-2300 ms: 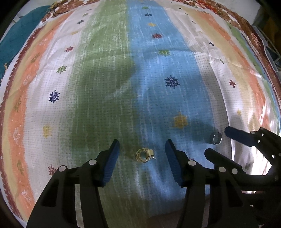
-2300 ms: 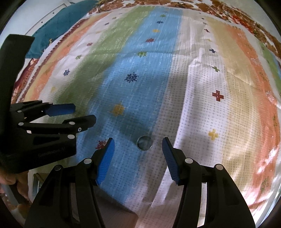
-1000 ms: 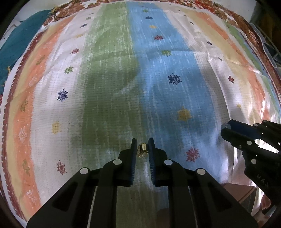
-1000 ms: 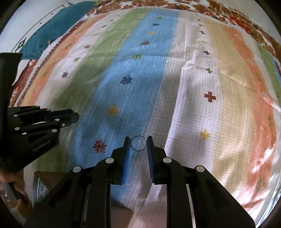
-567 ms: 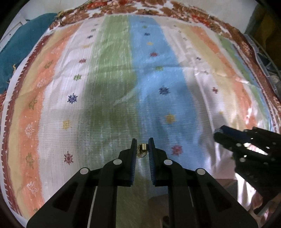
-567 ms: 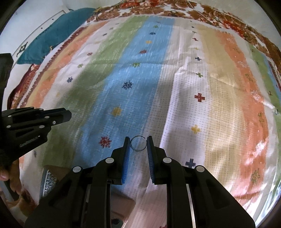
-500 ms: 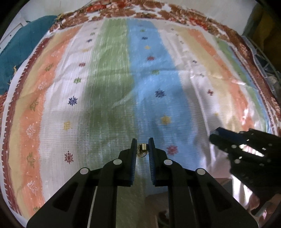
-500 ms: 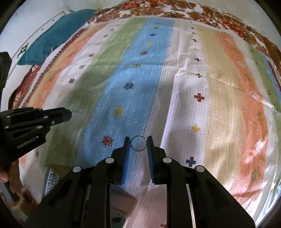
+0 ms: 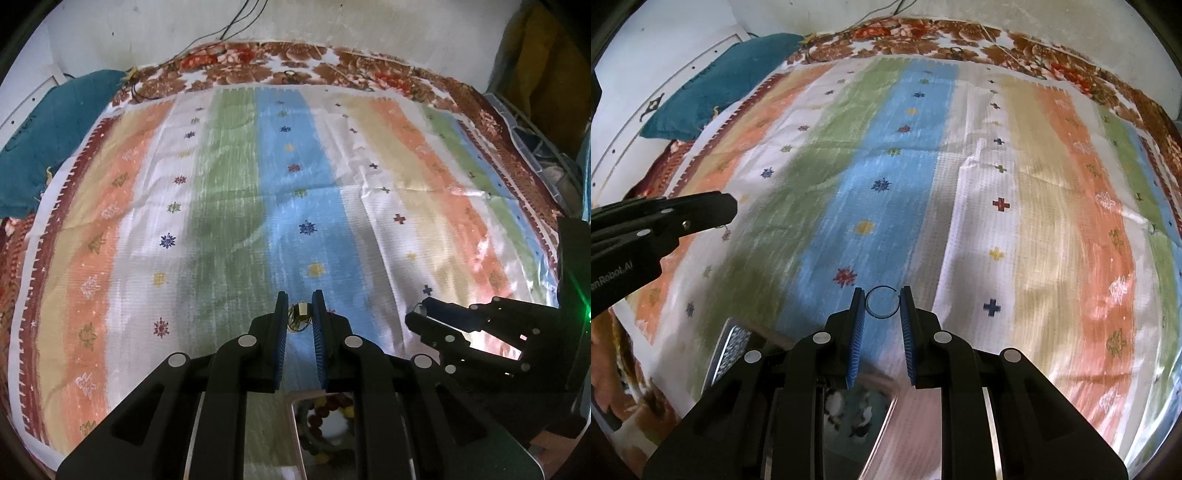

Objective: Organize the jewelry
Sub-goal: 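Carry gold earring with left gripper while right gripper carries silver ring to tin, then open left gripper over tin while right gripper releases silver ring into tin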

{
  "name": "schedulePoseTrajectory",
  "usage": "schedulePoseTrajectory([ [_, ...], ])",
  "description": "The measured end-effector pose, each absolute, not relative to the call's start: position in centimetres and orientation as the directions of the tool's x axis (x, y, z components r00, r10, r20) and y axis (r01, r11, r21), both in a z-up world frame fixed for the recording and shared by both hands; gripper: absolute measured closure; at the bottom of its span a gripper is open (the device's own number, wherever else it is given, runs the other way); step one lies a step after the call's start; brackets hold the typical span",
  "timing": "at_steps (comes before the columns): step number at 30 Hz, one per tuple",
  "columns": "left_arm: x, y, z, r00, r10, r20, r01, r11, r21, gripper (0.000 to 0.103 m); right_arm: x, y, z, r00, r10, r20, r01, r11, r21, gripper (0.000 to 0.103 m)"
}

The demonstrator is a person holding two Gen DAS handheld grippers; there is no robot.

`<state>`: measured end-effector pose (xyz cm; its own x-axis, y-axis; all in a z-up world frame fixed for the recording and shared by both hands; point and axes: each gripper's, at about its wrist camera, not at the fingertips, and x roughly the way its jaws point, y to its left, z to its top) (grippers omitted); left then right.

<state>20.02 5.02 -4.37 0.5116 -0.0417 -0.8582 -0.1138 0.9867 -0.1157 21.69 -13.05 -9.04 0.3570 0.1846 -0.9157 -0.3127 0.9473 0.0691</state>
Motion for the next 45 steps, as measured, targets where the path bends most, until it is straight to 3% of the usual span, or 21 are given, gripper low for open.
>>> schedulePoseTrajectory([
  [32, 14.5, 2.5, -2.4, 0.608, -0.052, -0.792, -0.069, 0.991, -0.118, 0.090, 16.5, -13.0, -5.6, 0.426, 0.281, -0.860, -0.364, 0.923, 0.122, 0.083],
  [37, 13.6, 1.8, -2.6, 0.611, -0.008, -0.792, -0.069, 0.996, -0.063, 0.090, 15.7, -13.0, -5.5, 0.433, 0.290, -0.854, -0.367, 0.922, 0.127, 0.083],
  [45, 12.0, 1.9, -2.6, 0.622, -0.044, -0.782, -0.073, 0.991, -0.113, 0.090, 14.1, -13.0, -5.3, 0.439, 0.311, -0.843, -0.375, 0.916, 0.143, 0.083],
])
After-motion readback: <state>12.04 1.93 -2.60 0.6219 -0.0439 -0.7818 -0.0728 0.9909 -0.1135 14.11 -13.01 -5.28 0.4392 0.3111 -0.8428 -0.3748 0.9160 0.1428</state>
